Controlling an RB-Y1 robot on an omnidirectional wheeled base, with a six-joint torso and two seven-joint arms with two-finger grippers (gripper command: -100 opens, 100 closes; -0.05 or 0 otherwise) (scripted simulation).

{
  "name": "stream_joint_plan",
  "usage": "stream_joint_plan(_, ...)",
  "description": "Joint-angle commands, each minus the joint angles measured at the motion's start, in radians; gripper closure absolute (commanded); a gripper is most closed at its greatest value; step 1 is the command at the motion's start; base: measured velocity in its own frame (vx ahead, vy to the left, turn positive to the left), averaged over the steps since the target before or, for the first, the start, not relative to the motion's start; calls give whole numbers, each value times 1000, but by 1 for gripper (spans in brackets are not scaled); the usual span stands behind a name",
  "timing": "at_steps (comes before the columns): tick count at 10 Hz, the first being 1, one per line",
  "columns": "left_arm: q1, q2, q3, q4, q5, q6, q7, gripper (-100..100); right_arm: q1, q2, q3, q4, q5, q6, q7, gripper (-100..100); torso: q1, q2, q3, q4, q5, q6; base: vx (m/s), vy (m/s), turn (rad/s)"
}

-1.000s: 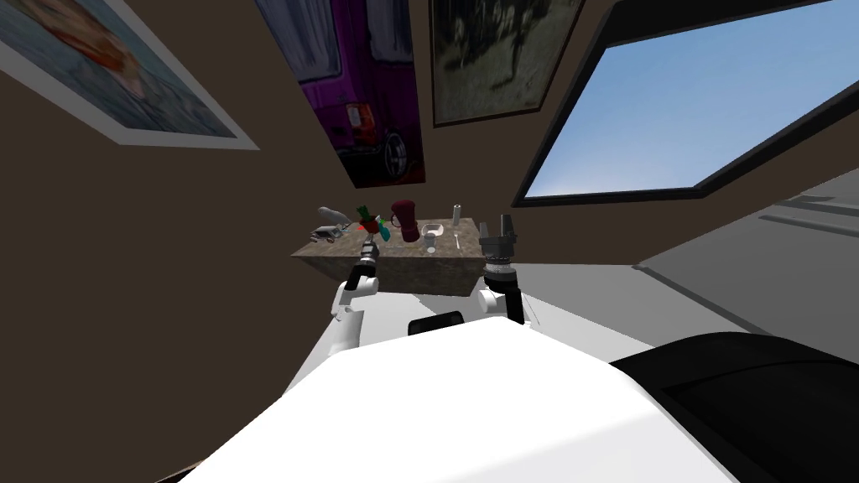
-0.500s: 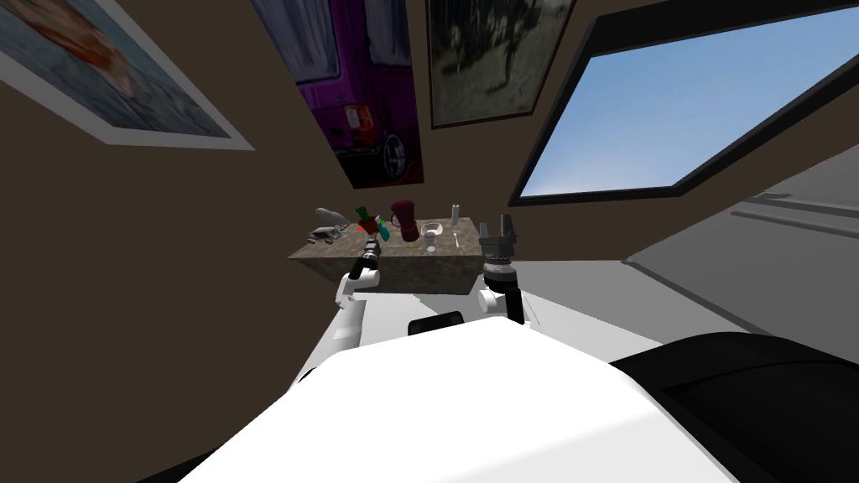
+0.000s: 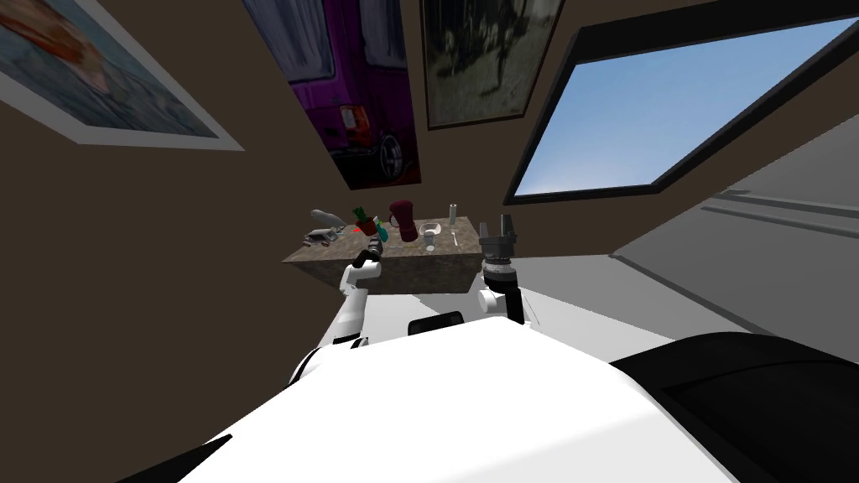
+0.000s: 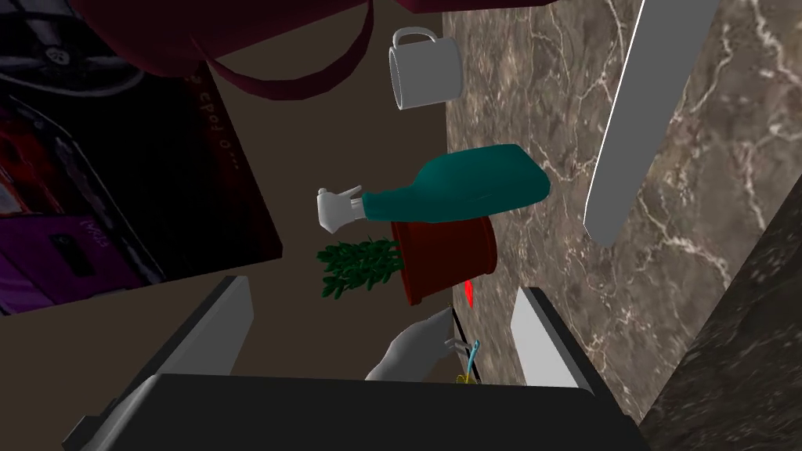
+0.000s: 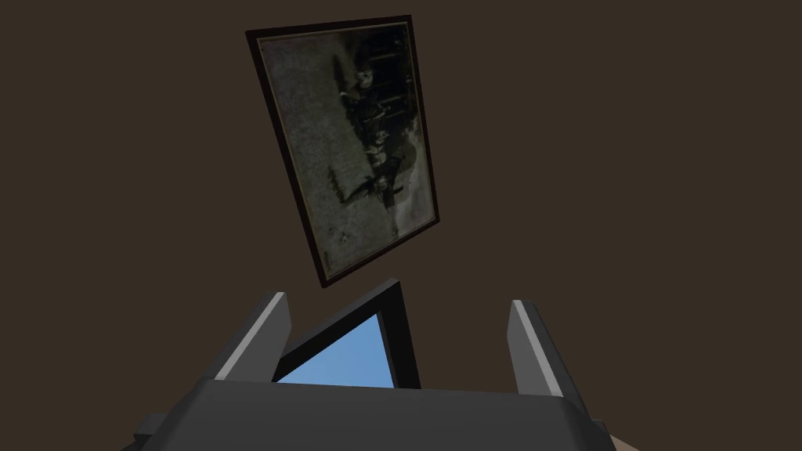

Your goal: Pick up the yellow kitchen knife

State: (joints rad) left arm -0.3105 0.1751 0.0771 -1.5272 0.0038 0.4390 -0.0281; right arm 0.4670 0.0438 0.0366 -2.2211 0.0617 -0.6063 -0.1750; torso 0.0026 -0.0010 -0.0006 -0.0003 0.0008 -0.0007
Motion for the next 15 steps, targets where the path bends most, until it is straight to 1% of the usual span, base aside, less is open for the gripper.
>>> stream_joint_plan(1,-5,-1,0,2,-1,30,-1,-100,0,0,0,0,0,0,0,0,0,0,0,0,0,0,-1,15,9)
stream_joint_plan(2,-56,1,10,58,-2,67,-4,-100,0,0,0,0,0,0,0,0,-1,0,0,0,0,0,1,26,-94)
stream_joint_plan(3,-59,1,10,61,-2,91,-4,-100,0,0,0,0,0,0,0,0,-1,0,0,0,0,0,-2,34,-71)
stream_joint_plan(4,-104,3,20,108,-2,118,-6,-100,0,0,0,0,0,0,0,0,-1,0,0,0,0,0,2,40,-81)
stream_joint_plan(5,-113,3,20,121,-2,147,-6,-100,0,0,0,0,0,0,0,0,0,0,0,0,0,0,3,33,-55)
stream_joint_plan(6,-113,3,20,121,-2,158,-6,-100,0,0,0,0,0,0,0,0,0,0,0,0,0,0,1,12,-4)
stream_joint_plan(7,-159,6,31,165,-2,198,-8,-100,0,0,0,0,0,0,0,0,-1,0,0,0,0,0,8,17,-92)
stream_joint_plan(8,-165,6,31,182,-2,223,-8,-100,0,0,0,0,0,0,0,0,-2,-1,0,0,0,0,8,27,-65)
stream_joint_plan(9,-206,10,42,214,-2,255,-10,-100,0,0,0,0,0,0,0,0,-1,-1,0,0,0,0,16,30,-105)
stream_joint_plan(10,-217,10,42,244,-2,281,-10,-100,0,0,0,0,0,0,0,0,-1,-1,-1,0,0,0,16,29,-53)
stream_joint_plan(11,-257,14,54,276,-1,310,-10,-100,0,0,0,0,0,0,0,0,-1,-1,-1,0,0,0,23,33,-88)
stream_joint_plan(12,-267,14,54,297,-1,344,-10,-100,0,0,0,0,0,0,0,0,-1,-2,-1,0,0,0,19,29,-60)
stream_joint_plan(13,-267,14,54,306,-1,351,-10,-100,0,0,0,0,0,0,0,0,-1,-2,-1,0,0,0,7,12,7)
stream_joint_plan(14,-315,19,65,352,0,390,-10,-100,0,0,0,0,0,0,0,0,-2,-1,-1,0,0,0,15,13,-70)
stream_joint_plan(15,-315,19,65,369,0,414,-10,-100,0,0,0,0,0,0,0,0,-2,-1,-1,0,-1,0,21,18,-76)
